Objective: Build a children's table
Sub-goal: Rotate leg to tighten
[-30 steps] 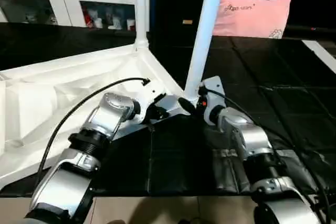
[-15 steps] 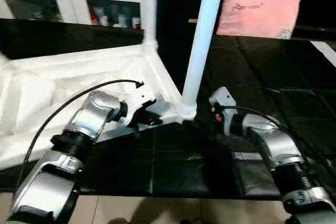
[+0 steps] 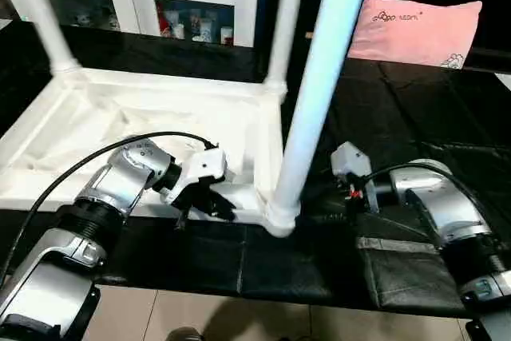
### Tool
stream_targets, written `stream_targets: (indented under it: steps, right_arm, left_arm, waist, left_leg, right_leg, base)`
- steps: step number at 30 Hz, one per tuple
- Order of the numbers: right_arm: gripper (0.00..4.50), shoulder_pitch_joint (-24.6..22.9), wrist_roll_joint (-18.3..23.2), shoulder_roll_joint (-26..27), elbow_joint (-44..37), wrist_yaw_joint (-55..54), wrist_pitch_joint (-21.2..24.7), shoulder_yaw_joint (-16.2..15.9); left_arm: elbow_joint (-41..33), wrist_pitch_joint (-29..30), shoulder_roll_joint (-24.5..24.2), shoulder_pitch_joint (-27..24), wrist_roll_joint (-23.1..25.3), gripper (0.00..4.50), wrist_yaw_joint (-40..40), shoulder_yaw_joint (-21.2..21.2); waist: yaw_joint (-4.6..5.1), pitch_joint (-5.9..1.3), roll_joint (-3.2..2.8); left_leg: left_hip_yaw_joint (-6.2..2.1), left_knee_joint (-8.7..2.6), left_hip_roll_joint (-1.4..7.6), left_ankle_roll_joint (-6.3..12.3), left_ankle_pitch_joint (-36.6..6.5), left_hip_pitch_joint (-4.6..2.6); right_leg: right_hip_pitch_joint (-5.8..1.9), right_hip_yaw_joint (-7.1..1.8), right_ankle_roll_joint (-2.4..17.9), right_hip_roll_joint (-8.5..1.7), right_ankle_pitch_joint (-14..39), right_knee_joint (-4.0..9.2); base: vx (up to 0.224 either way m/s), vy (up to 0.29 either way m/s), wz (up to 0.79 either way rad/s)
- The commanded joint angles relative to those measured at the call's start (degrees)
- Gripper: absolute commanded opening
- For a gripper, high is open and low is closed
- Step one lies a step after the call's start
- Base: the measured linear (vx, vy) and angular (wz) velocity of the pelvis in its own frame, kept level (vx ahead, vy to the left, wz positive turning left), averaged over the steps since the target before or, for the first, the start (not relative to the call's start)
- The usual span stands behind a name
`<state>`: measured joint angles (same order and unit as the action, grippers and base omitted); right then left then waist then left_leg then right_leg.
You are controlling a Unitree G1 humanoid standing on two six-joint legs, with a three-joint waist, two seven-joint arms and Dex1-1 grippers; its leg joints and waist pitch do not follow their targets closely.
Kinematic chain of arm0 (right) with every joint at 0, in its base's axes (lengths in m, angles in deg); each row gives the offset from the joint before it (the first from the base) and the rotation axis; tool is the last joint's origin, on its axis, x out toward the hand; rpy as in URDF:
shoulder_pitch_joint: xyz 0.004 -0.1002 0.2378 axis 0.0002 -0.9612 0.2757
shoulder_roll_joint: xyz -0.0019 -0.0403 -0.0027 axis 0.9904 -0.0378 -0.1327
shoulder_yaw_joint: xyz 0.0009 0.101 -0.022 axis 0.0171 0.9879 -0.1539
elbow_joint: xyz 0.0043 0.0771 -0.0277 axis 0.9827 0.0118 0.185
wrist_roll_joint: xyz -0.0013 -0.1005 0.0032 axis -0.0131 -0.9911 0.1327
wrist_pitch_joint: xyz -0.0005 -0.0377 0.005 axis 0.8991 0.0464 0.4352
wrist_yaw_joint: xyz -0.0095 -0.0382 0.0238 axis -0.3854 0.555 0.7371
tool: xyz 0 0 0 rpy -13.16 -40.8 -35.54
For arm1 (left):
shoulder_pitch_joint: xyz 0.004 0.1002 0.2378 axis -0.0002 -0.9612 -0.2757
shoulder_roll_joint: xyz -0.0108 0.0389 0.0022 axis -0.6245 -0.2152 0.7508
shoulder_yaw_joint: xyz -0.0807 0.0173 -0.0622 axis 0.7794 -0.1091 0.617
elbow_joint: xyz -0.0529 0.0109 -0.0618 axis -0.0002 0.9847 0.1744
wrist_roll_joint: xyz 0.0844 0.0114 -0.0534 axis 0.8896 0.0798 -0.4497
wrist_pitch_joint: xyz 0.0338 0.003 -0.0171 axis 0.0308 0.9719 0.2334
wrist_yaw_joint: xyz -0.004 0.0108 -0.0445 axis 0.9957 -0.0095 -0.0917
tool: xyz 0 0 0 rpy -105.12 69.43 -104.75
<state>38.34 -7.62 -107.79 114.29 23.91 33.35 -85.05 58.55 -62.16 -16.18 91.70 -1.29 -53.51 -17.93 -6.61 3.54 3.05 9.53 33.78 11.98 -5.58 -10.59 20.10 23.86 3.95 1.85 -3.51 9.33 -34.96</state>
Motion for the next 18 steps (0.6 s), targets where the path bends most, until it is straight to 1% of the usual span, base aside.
stream_targets:
  steps: [1, 3, 4, 5, 9, 11, 12, 13, 15, 17, 18]
  right_arm:
    - [4.25, 1.4, 0.49, -0.24, 0.63, 2.07, -1.58, -0.61]
    - [4.25, 1.72, 0.56, -0.06, 1.18, 3.4, -2.29, -1.34]
    - [4.04, 1.72, 0.56, -0.06, 1.18, 3.4, -2.29, -1.34]
    - [4.04, 1.84, 0.59, 0.02, 1.38, 4.11, -2.54, -1.72]
    - [3.61, 2.0, 0.57, 0.12, 1.82, 5.26, -3.05, -2.54]
    - [3.54, 1.9, 0.12, 0.31, 2.15, 5.97, -3.75, -2.98]
    - [3.44, 1.7, -0.14, 0.41, 2.26, 6.44, -4.27, -3.3]
    - [3.24, 1.62, -0.21, 0.45, 2.31, 6.68, -4.4, -3.49]
    - [3.16, 1.62, -0.21, 0.45, 2.31, 6.68, -4.4, -3.49]
    - [2.97, 1.79, -0.32, 0.83, 3.38, 6.96, -5.55, -3.85]
    - [2.88, 1.82, -0.36, 0.91, 3.6, 6.92, -5.76, -3.92]
  left_arm:
    - [-2.5, -1.57, 0.64, -0.29, 0.43, 0.0, -3.31, -2.61]
    - [-2.77, -2.26, 0.58, -0.31, 1.05, 0.0, -3.17, -3.37]
    - [-2.77, -2.26, 0.58, -0.31, 1.05, 0.0, -3.17, -3.37]
    - [-2.86, -2.63, 0.56, -0.3, 1.45, 0.0, -2.95, -3.73]
    - [-2.92, -3.02, 0.5, -0.21, 1.47, 0.0, -3.09, -3.8]
    - [-2.74, -3.46, 0.43, -0.14, 1.46, 0.0, -3.41, -3.76]
    - [-2.66, -3.81, 0.34, -0.13, 1.54, 0.0, -3.55, -3.85]
    - [-2.66, -3.93, 0.3, -0.14, 1.55, 0.0, -3.6, -3.9]
    - [-2.66, -3.93, 0.3, -0.14, 1.55, 0.0, -3.6, -3.9]
    - [-2.81, -4.07, 0.16, -0.28, 1.46, 0.0, -3.72, -4.14]
    - [-2.81, -4.1, 0.14, -0.32, 1.47, 0.0, -3.72, -4.18]
  waist:
    - [0.29, -4.03, -0.22]
    - [0.23, -4.03, 0.02]
    - [0.26, -3.98, -0.02]
    - [0.26, -4.0, 0.0]
    - [0.29, -4.01, 0.14]
    - [0.29, -4.01, 0.07]
    - [0.27, -4.07, 0.08]
    - [0.26, -4.06, 0.02]
    - [0.24, -4.07, 0.05]
    - [0.23, -4.09, -0.08]
    - [0.27, -4.08, -0.06]
  left_leg:
    - [0.34, -3.69, 1.37, 2.39, -10.01, -0.19]
    - [0.33, -3.68, 1.39, 2.38, -10.28, -0.21]
    - [0.35, -3.66, 1.32, 2.41, -10.31, -0.15]
    - [0.34, -3.7, 1.33, 2.35, -10.27, -0.17]
    - [0.32, -3.67, 1.26, 2.29, -10.11, -0.07]
    - [0.3, -3.66, 1.28, 2.29, -10.14, -0.11]
    - [0.3, -3.62, 1.29, 2.34, -10.07, -0.09]
    - [0.3, -3.65, 1.31, 2.39, -9.89, -0.1]
    - [0.31, -3.65, 1.29, 2.39, -9.75, -0.13]
    - [0.31, -3.64, 1.3, 2.37, -9.85, -0.09]
    - [0.3, -3.65, 1.31, 2.33, -10.07, -0.13]
  right_leg:
    - [-3.52, -2.69, 10.66, -4.15, 15.19, 3.99]
    - [-3.5, -2.67, 10.5, -4.22, 15.92, 4.01]
    - [-3.49, -2.69, 10.34, -4.16, 16.25, 4.07]
    - [-3.52, -2.69, 9.98, -4.19, 16.78, 4.13]
    - [-3.56, -2.66, 9.52, -4.16, 17.5, 4.17]
    - [-3.48, -2.64, 9.4, -4.16, 17.6, 4.17]
    - [-3.5, -2.65, 9.42, -4.18, 17.5, 4.14]
    - [-3.48, -2.64, 9.59, -4.15, 16.92, 4.1]
    - [-3.48, -2.65, 9.69, -4.09, 16.57, 4.06]
    - [-3.5, -2.65, 9.88, -4.16, 16.41, 4.04]
    - [-3.45, -2.62, 9.89, -4.13, 16.6, 4.04]
  base:
    - [0.0, 0.0, 0.0]
    - [0.0, 0.0, 0.0]
    - [0.0, 0.0, 0.0]
    - [0.0, 0.0, 0.0]
    - [0.0, 0.0, 0.0]
    - [0.0, 0.0, 0.0]
    - [0.0, 0.0, 0.0]
    - [0.0, 0.0, 0.0]
    - [0.0, 0.0, 0.0]
    - [0.0, 0.0, 0.0]
    - [0.0, 0.0, 0.0]
